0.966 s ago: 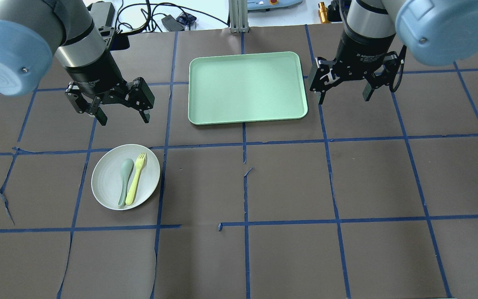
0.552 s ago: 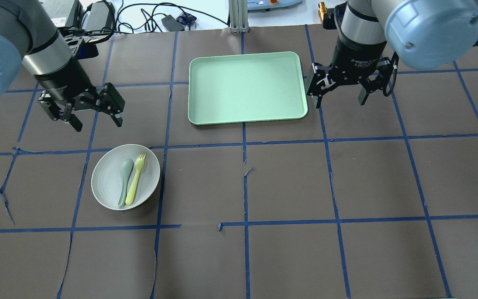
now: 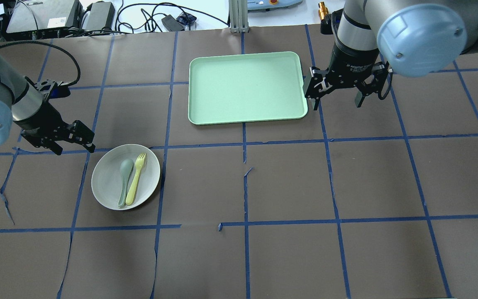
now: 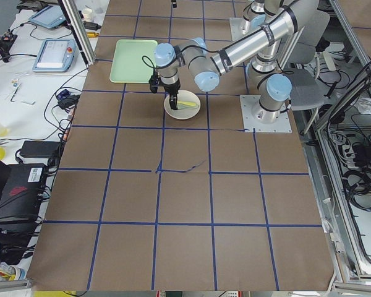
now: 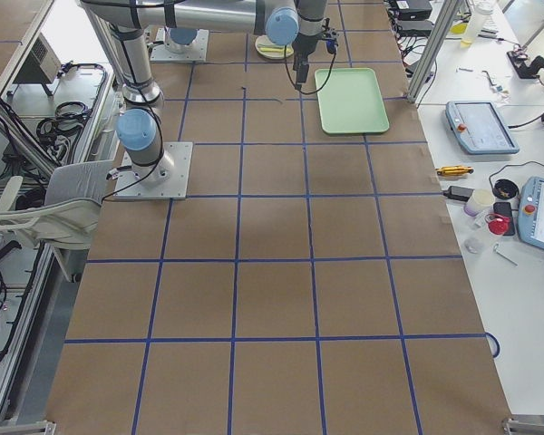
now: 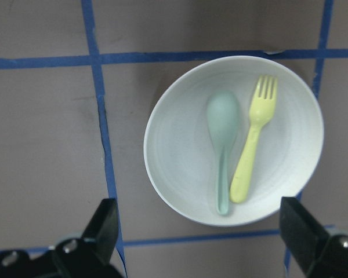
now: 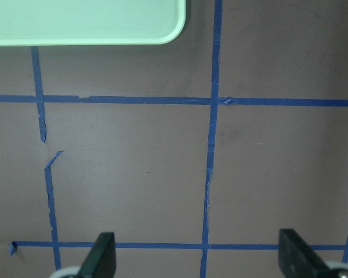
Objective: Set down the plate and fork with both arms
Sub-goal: 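Move the left gripper down toward the rim of the white plate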
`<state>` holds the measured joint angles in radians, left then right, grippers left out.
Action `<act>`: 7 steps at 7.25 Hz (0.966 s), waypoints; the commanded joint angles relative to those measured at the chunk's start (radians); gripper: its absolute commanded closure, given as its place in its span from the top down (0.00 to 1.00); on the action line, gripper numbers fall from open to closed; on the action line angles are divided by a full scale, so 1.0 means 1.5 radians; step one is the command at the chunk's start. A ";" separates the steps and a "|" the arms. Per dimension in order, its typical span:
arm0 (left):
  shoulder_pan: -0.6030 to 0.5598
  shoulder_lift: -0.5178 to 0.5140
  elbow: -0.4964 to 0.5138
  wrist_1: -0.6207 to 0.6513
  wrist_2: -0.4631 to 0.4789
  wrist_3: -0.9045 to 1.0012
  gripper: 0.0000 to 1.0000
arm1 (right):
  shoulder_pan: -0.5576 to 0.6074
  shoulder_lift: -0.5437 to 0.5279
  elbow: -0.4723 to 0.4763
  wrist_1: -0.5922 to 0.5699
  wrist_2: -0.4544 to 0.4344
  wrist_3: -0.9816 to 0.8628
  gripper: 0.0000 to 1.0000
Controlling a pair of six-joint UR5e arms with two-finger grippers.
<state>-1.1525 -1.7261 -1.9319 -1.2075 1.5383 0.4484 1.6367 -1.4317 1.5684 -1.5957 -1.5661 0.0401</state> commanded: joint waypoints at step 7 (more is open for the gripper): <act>0.022 -0.116 -0.046 0.059 -0.003 0.047 0.08 | 0.004 0.000 0.019 0.003 0.005 0.014 1.00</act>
<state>-1.1196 -1.8958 -2.0028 -1.1178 1.5340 0.5137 1.6422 -1.4318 1.5964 -1.5920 -1.5601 0.0600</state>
